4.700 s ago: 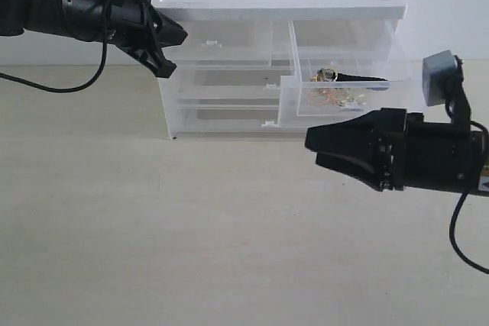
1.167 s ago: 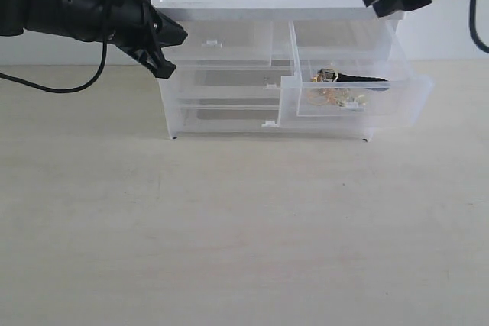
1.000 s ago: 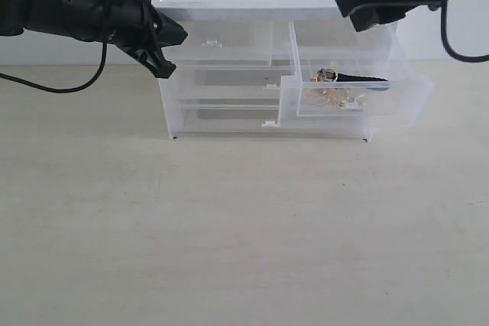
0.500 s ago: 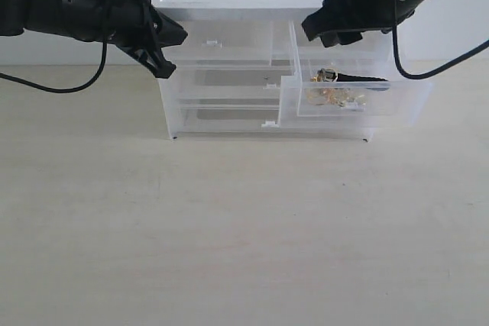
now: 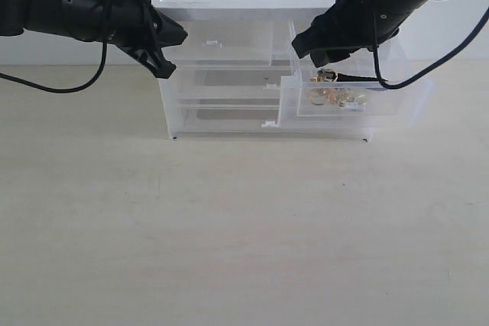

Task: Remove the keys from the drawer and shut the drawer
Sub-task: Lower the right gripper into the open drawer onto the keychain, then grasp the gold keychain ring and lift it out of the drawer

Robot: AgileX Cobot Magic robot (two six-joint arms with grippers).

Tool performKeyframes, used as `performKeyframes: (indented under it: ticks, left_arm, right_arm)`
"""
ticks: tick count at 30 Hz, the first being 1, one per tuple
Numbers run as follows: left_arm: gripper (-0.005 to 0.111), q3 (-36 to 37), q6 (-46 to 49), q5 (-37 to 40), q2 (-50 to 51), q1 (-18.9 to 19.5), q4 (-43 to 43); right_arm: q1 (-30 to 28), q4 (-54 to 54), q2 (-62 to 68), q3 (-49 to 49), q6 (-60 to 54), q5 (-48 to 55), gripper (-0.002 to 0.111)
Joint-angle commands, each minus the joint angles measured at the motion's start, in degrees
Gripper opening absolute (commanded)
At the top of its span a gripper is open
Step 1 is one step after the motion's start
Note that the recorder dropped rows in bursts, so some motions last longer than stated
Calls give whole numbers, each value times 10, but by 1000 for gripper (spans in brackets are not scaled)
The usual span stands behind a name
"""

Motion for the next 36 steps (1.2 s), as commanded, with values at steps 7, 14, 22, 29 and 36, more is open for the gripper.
performKeyframes:
  ticks: [7, 14, 22, 29, 36]
  left_arm:
    - [4, -9, -2, -48, -5, 1, -19]
    - [4, -9, -2, -46, -5, 1, -22]
    - [4, -9, -2, -46, -5, 1, -22]
    - [4, -9, -2, -46, -5, 1, -22]
    - [4, -9, -2, -46, -5, 1, -22]
  right_arm:
    - [-2, 24, 17, -4, -11, 15, 47]
    - [-2, 27, 26, -4, -10, 19, 47]
    - [-2, 27, 26, -4, -10, 32, 46]
    - [-2, 27, 26, -4, -20, 36, 13]
    - [-2, 27, 26, -4, -24, 27, 0]
